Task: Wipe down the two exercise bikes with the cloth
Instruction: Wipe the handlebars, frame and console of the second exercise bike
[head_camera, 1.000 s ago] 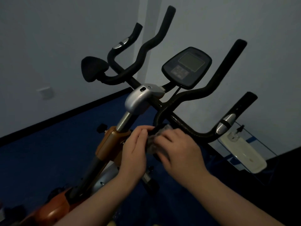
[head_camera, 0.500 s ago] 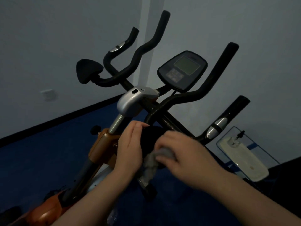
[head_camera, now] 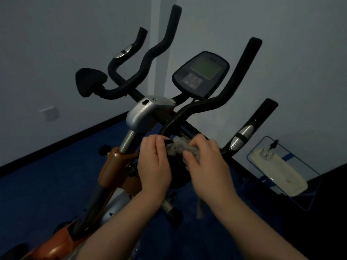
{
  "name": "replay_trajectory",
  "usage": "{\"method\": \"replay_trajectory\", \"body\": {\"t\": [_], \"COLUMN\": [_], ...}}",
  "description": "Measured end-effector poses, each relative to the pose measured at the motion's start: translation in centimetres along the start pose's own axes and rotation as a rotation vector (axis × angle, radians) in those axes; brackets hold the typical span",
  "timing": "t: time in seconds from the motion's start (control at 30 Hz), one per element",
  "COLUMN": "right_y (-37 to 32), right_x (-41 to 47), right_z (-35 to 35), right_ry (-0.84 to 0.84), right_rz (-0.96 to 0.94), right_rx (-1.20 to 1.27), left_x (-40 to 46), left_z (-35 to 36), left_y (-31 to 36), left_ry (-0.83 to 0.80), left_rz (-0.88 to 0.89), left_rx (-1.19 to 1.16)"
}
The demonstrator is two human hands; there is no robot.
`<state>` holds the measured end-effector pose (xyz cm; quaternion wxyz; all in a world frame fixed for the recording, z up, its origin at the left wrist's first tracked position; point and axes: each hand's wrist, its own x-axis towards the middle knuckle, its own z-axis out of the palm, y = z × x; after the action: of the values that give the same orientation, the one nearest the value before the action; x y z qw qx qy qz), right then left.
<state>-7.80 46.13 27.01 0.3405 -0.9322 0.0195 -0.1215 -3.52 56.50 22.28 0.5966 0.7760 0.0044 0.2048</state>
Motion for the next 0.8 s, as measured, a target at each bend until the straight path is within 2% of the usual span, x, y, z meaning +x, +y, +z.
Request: {"method": "replay_trajectory", "body": {"t": [0.1,0.2,0.27,0.37,0.4,0.53,0.63,0.8], "right_y": [-1.0,0.2,1.4,2.6,2.9,5.6,6.4,2.8], "right_x": [-0.8,-2.4,-1.4,1.7,2.6,3.0,2.9,7.5], "right_z": [1.3,0.0,-2.3,-5.5,-6.1,-6.0,-4.8,-1.0], "right_ry": [0.085,-0.026,-0.063,0.183,0.192,-0.105,-0.079,-0.167], "right_rz": [0.023,0.043,0.042,-0.133,-0.194,-0.399,-0.450,-0.278], "right_rx": [0.062,0.232,0.250,0.091,0.013,-0.280,-0.298,-0.237], "left_x": [-0.3,-0.6,-0.2,0.8,1.1,1.1,1.1,1.0], "left_z": [0.1,-0.2,-0.2,0.3,0.4,0.4,0.5,0.5], "left_y": [0.0,0.0,0.2,1.1,1.3,1.0,0.8,0.7], "left_ry": [0.013,0.000,-0.030,-0.071,-0.070,-0.051,-0.027,-0.008], "left_rz": [0.007,0.078,0.195,0.355,0.368,0.369,0.372,0.368], "left_rx": [0.028,0.150,0.330,0.564,0.591,0.503,0.457,0.420]}}
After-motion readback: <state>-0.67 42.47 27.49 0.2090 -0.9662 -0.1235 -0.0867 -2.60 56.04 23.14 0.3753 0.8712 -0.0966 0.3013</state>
